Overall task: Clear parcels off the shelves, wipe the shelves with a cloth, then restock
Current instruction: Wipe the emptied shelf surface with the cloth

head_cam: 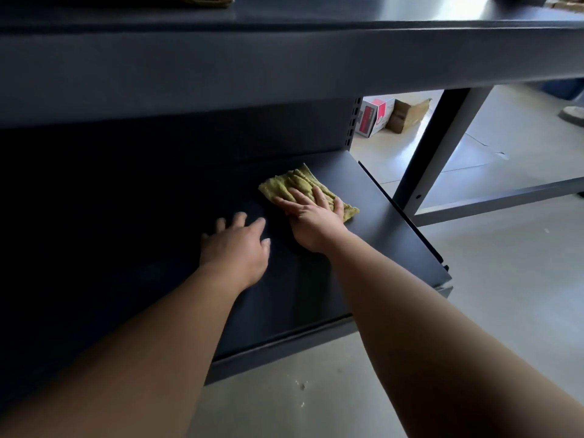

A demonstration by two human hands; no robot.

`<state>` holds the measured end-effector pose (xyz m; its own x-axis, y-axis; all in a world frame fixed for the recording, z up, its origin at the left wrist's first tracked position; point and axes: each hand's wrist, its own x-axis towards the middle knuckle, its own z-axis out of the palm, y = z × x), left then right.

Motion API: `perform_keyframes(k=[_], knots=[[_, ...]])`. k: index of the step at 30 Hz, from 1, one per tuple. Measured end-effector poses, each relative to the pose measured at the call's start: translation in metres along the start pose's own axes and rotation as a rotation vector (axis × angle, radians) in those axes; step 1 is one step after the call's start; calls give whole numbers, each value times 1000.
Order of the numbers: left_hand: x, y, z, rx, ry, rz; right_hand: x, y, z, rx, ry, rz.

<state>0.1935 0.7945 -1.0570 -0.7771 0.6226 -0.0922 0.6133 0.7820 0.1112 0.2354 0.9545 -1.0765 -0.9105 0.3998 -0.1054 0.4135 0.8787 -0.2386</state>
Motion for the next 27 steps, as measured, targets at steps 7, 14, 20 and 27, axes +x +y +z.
perform_keyframes(k=[7, 14, 20, 27], knots=[[20, 18, 3, 101, 55, 20, 37, 32, -13, 35, 17, 164], [24, 22, 8, 132, 74, -6, 43, 68, -26, 104, 28, 378], [24, 20, 9, 124, 33, -20, 11, 79, -20, 33, 69, 482], [6, 20, 8, 97, -62, -47, -52, 83, -6, 34, 113, 518]])
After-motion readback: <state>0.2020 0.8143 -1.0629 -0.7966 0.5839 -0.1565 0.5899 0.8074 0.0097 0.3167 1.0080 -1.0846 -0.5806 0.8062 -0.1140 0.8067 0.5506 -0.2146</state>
